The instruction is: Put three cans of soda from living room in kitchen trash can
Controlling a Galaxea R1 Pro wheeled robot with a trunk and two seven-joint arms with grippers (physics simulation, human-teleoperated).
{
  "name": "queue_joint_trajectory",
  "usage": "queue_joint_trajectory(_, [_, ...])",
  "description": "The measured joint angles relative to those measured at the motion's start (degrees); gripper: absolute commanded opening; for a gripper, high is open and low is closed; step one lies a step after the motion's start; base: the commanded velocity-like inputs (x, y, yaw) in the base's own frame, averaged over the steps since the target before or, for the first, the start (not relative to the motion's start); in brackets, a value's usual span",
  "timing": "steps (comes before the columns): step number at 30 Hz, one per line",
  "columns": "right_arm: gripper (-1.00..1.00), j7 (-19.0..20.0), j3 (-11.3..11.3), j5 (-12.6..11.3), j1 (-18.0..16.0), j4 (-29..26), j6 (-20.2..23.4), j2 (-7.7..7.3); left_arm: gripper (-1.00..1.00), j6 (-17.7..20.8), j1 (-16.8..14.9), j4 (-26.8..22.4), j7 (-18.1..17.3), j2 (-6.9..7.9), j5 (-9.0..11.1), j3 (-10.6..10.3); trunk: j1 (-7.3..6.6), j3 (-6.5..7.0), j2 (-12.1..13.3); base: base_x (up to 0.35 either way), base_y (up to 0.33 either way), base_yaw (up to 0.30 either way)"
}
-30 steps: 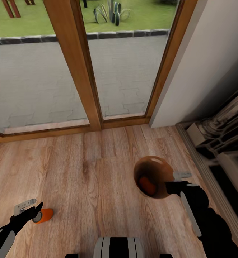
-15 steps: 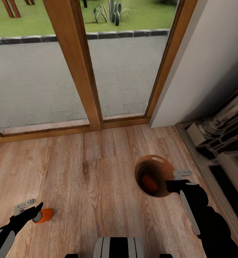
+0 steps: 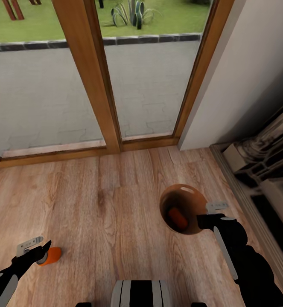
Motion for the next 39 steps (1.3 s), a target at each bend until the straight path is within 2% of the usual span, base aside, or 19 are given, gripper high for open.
queue_joint_trajectory(10, [-1.0, 0.0, 0.02, -0.05, 0.0, -0.01, 0.0, 0.0, 1.0, 0.0, -0.01, 0.0, 0.0, 0.01, 0.0, 0.0, 0.22, -0.18, -0.42, 0.0, 0.0, 0.0])
queue_joint_trajectory(15, [-1.0, 0.01, 0.06, -0.06, 0.0, 0.0, 0.03, 0.0, 1.0, 0.0, -0.01, 0.0, 0.0, 0.01, 0.0, 0.0, 1.32, -1.08, -2.41, 0.0, 0.0, 0.0])
queue_joint_trajectory(27, [-1.0, 0.0, 0.09, -0.08, -0.01, -0.01, -0.01, 0.0, 1.0, 0.0, 0.0, -0.01, 0.0, 0.0, 0.0, 0.0, 1.32, -1.08, -2.42, 0.0, 0.0, 0.0])
queue_joint_trajectory(31, [-1.0, 0.0, 0.09, -0.1, 0.01, 0.0, -0.02, 0.0, 1.0, 0.0, 0.0, 0.0, 0.0, 0.0, 0.0, 0.0, 2.2, -1.8, -4.01, 0.0, 0.0, 0.0])
queue_joint_trajectory(39, [-1.0, 0.0, 0.09, -0.12, 0.0, 0.0, -0.02, 0.0, 1.0, 0.0, 0.0, -0.04, 0.0, 0.02, 0.0, 0.0, 2.2, -2.04, -4.03, 0.0, 0.0, 0.0])
